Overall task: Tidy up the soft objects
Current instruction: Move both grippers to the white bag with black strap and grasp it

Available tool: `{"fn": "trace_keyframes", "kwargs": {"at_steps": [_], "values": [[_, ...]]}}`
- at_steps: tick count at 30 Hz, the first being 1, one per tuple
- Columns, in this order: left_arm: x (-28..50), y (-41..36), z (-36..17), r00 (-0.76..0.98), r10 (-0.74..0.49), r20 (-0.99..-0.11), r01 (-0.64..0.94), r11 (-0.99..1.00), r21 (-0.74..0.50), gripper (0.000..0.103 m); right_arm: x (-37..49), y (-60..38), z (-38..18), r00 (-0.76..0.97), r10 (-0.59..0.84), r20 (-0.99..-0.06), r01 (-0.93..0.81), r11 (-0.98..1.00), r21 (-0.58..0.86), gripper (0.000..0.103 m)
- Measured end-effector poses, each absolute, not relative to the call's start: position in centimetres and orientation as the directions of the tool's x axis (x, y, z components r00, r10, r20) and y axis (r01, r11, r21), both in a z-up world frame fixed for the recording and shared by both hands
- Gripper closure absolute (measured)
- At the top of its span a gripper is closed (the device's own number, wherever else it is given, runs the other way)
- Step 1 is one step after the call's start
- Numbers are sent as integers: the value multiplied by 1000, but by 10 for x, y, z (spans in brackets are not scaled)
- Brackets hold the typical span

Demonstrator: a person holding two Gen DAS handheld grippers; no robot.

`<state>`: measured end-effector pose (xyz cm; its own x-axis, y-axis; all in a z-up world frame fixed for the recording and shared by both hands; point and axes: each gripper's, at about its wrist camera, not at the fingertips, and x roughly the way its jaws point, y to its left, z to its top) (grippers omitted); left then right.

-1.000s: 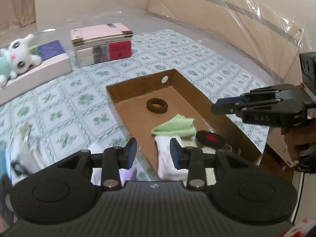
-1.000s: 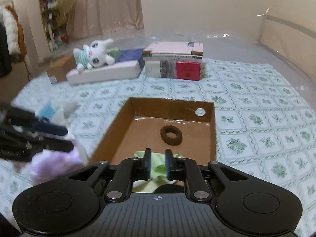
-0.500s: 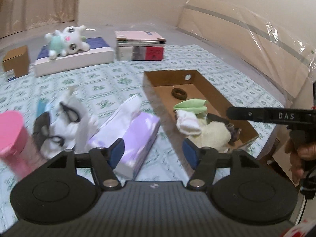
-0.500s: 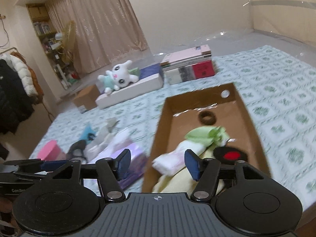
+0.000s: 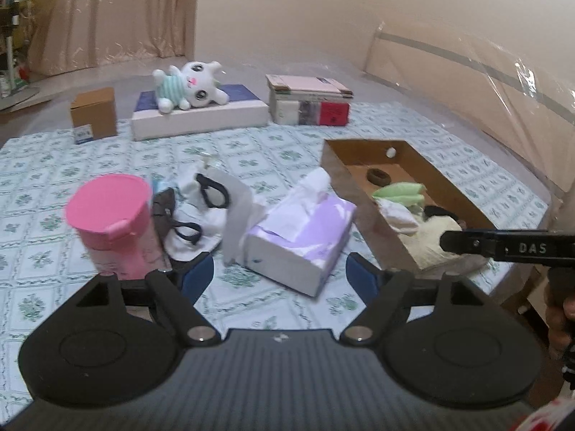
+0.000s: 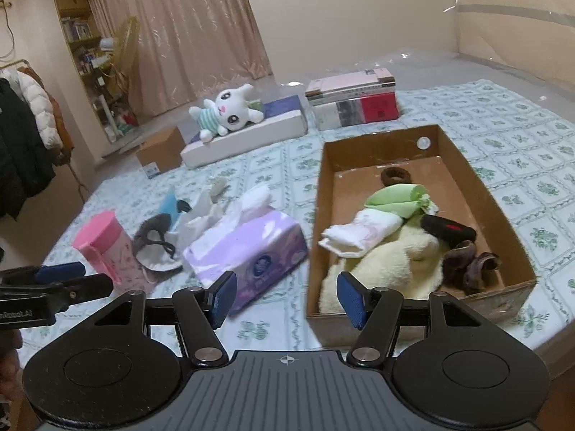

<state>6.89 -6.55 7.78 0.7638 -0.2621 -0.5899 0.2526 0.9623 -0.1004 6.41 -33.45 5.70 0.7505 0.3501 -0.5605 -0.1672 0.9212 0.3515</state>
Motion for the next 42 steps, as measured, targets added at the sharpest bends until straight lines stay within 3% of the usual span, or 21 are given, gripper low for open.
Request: {"fn": "trace_keyframes", "kwargs": {"at_steps": [8,14,24,31,37,42], "values": [[70,-35,84,807,-180,-562,196,980,-33,24,74,-315,62,729,391,-562,-226,912,341,41],[80,-7,89,822,-138,-552,161,987,-7,14,92,-287,63,693,449,-564,-337,893,297,41],[114,45,99,802,-153,-577,183,983,-6,10,130,-213,53,610,529,-590,-639,769,28,41],[147,79,111,791,-146,-594,228,971,65,10,154,-159,22,535,550,-641,-793,589,-156,41],[176,102,118,772,-155,-617,270,958,98,10,170,-124,-10,518,515,-683,-846,429,-317,41],[196,111,117,754,-164,-636,295,950,105,10,192,-115,-19,549,468,-693,-827,425,-367,41]]}}
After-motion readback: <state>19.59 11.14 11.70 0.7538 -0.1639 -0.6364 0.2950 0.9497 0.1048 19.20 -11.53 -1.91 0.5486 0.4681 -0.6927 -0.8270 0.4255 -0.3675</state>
